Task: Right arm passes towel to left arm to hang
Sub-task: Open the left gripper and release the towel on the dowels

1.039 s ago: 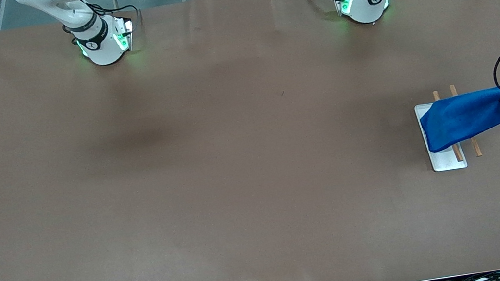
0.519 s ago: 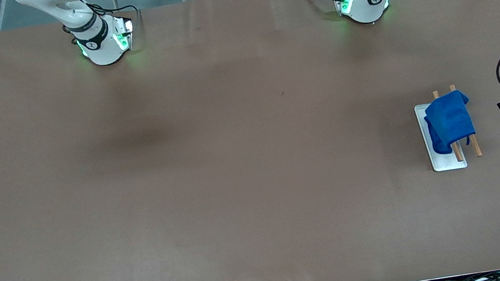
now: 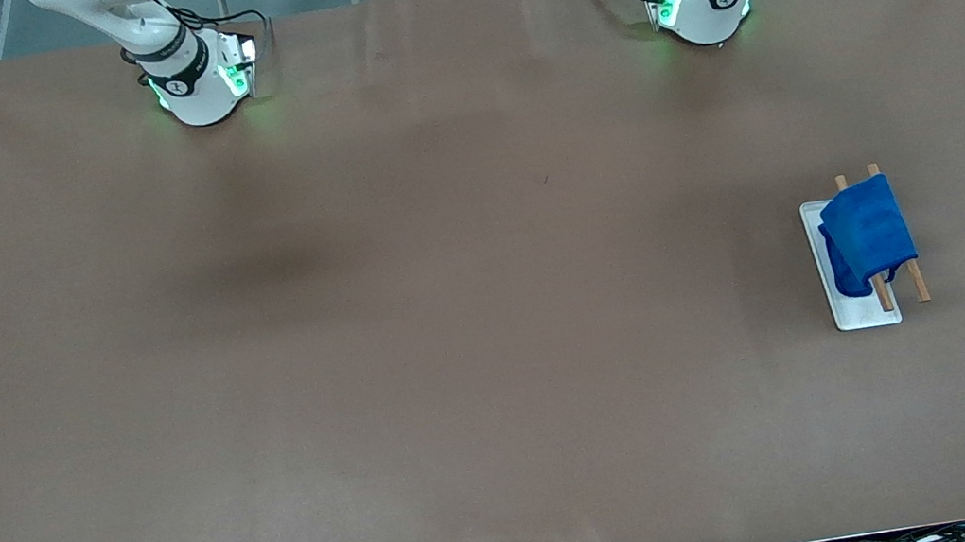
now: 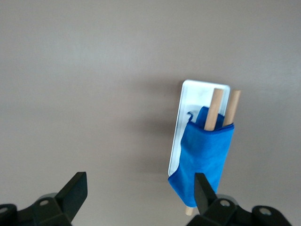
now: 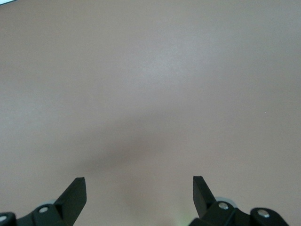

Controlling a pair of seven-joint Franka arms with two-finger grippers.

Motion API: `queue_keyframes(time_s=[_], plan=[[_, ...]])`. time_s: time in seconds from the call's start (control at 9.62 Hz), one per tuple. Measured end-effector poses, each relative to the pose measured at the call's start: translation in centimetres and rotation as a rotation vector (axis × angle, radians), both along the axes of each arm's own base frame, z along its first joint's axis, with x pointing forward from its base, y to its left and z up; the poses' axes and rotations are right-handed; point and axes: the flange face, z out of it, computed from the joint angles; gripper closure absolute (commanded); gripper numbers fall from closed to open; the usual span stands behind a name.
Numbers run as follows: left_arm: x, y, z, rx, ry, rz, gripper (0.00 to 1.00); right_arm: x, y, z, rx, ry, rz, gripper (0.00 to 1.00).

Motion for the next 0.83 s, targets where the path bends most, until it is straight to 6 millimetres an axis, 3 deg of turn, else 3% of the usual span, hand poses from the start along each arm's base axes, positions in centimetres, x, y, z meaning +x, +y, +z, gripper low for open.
queue_keyframes(time_s=[0.21, 0.42, 0.62, 0.83], plan=[[0.8, -2.9, 3.7, -0.006, -0.028, -0.065, 0.0, 0.0, 0.0, 0.0, 0.0, 0.0, 0.006, 0.0], [0.5, -7.2, 8.3, -0.001, -0.056, -0.069, 0.0, 0.1, -0.1, 0.0, -0.001, -0.006, 0.016, 0.0], [-0.9, -12.8, 13.1, 0.018, -0.09, -0.061, 0.0, 0.1, -0.1, 0.0, -0.001, -0.008, 0.019, 0.0], [-2.9, -16.5, 16.9, 0.047, -0.109, -0.09, 0.0, 0.1, -0.1, 0.0, -0.001, -0.008, 0.019, 0.0]])
